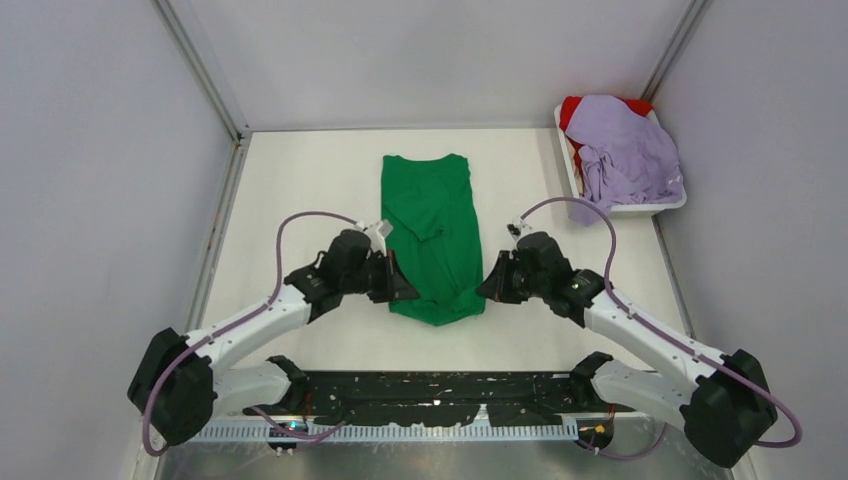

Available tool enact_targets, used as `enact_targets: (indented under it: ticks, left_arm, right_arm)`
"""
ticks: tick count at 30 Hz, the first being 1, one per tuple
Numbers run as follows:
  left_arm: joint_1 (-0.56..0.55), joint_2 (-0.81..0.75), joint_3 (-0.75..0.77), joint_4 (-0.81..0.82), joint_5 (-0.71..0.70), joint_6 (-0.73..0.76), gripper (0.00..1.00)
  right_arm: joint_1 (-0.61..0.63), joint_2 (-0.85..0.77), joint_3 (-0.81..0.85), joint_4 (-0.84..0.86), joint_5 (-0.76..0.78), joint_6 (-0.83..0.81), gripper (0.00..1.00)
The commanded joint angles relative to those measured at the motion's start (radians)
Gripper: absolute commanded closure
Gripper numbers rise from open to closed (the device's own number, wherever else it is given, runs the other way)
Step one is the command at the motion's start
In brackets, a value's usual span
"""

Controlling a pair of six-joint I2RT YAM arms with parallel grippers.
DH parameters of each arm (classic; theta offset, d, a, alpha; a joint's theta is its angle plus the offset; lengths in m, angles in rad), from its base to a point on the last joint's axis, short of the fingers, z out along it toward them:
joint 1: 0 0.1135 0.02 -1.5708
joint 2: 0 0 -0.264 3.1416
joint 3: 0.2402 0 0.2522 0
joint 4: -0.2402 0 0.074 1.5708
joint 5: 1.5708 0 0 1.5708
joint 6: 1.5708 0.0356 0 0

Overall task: Fold and stack the t-shirts
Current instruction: Fold the folded rectangular tshirt in 1/3 of the way

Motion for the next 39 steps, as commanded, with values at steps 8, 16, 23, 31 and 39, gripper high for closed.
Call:
enact_targets:
  ticks: [8, 16, 23, 31, 39]
  left_arm:
    - [0.268, 0.355, 0.277, 0.111, 0.175, 0.052, 1.00]
    - [0.369, 0.494, 0.390, 0.090, 0.188, 0.078, 1.00]
    - [0.403, 0.625, 0.503, 0.056, 0.185, 0.114, 1.00]
    - [0.439, 0.682, 0.558, 0.006, 0.128, 0.143, 1.00]
    - [0.466, 0.798, 0.652, 0.045, 0.137, 0.111, 0.88]
  right_arm:
    - [-0.208, 0.374, 0.323, 0.165, -0.109, -0.121, 0.95]
    - [-0.275, 0.584, 0.466, 0.204, -0.166, -0.131, 0.94]
    - [-0.296, 0.729, 0.570, 0.210, -0.141, -0.152, 0.92]
    - [-0.325, 0.854, 0.663, 0.229, -0.158, -0.186, 0.87]
    - [-0.360, 0.955, 0.754, 0.281, -0.220, -0.209, 0.71]
